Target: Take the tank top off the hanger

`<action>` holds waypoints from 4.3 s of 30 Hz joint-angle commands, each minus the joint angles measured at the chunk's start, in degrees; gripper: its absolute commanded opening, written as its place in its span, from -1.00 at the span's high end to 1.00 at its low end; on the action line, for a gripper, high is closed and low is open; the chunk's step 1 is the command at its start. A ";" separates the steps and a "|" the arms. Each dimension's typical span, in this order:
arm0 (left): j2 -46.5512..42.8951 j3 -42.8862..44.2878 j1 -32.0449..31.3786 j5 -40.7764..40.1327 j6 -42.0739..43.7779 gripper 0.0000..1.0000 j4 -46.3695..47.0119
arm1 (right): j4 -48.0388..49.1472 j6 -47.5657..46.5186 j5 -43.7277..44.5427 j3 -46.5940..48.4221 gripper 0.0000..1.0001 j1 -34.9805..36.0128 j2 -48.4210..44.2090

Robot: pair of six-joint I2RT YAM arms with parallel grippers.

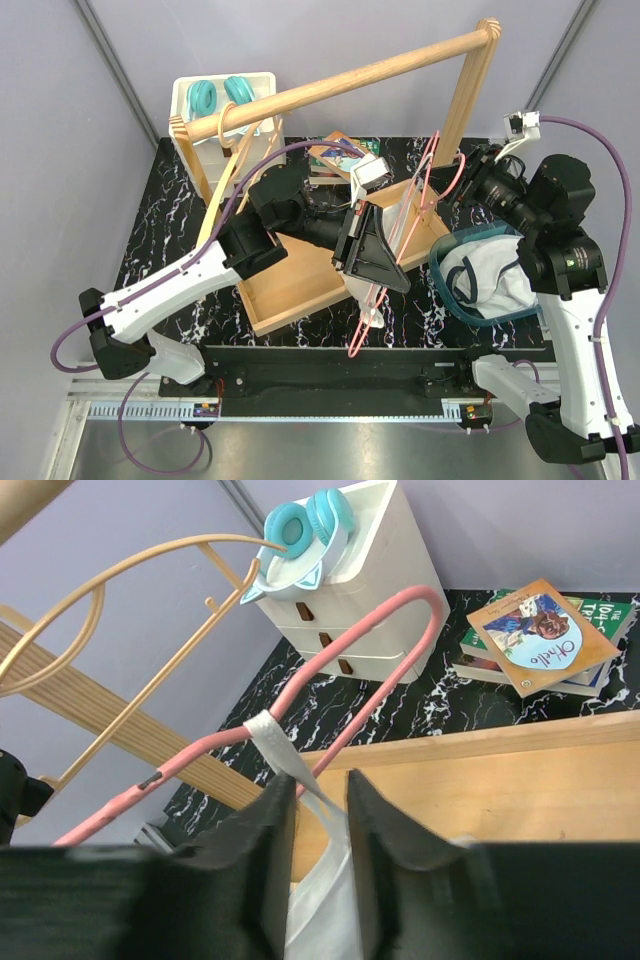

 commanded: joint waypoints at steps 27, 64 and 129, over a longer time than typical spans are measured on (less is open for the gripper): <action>-6.11 -3.56 0.18 -0.06 -0.14 1.00 0.87 | -8.46 -0.80 19.18 13.83 1.00 -0.17 10.23; 6.01 15.42 1.32 -25.89 17.71 1.00 -18.55 | -33.60 -1.68 -9.36 0.66 -0.66 -0.17 -4.79; 6.98 11.38 5.19 -14.91 4.61 1.00 -9.68 | -0.29 6.14 -34.78 -22.64 -0.32 -0.17 -16.66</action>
